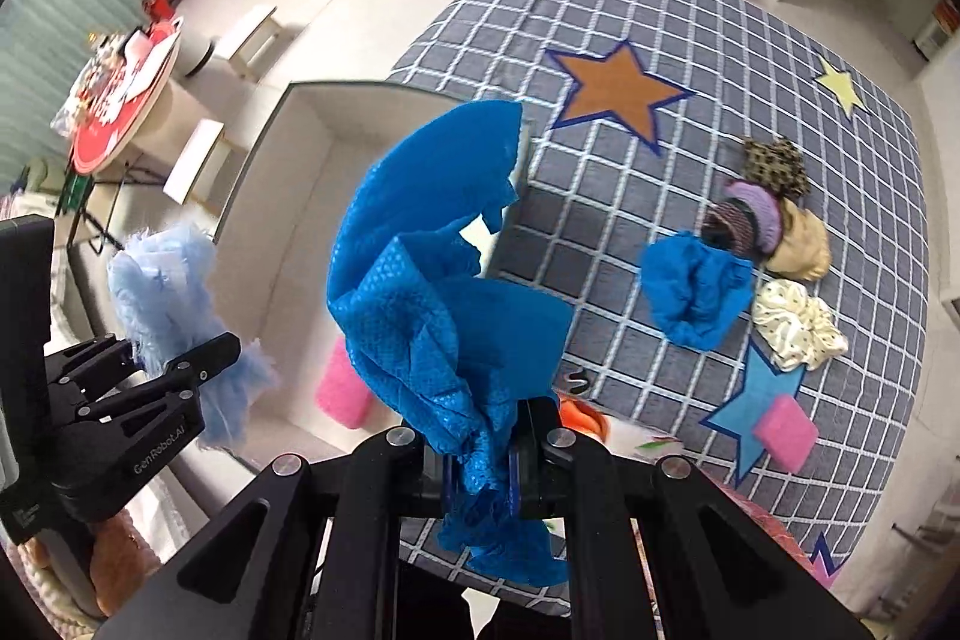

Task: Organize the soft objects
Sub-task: 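Lift the blue cloth and fluffy item over the white box with both tools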

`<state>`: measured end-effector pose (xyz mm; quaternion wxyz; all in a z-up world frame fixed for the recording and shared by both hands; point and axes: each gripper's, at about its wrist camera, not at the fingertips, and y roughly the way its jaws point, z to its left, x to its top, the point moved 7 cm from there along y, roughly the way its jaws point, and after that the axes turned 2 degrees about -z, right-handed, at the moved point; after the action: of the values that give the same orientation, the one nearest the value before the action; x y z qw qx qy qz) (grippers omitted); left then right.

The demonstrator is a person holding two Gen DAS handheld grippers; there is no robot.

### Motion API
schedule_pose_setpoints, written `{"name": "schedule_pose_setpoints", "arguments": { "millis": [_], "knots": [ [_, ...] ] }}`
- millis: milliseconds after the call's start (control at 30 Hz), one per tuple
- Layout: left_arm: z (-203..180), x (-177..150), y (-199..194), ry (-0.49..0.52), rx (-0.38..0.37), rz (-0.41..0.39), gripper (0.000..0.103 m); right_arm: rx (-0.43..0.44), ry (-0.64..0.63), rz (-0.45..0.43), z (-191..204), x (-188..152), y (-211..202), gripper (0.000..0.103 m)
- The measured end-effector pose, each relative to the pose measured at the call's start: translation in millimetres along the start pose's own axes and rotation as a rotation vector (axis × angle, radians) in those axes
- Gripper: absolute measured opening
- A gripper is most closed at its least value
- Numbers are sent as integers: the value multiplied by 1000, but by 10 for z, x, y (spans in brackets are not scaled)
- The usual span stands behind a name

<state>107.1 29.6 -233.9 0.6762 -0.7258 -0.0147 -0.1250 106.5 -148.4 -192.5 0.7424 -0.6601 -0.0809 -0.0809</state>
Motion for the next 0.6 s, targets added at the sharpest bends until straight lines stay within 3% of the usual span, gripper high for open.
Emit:
{"name": "schedule_pose_setpoints", "arguments": {
  "millis": [600],
  "knots": [
    [214, -115, 229, -66, -54, 49, 29, -5, -62, 74, 537, 331, 463, 12]
  ]
}}
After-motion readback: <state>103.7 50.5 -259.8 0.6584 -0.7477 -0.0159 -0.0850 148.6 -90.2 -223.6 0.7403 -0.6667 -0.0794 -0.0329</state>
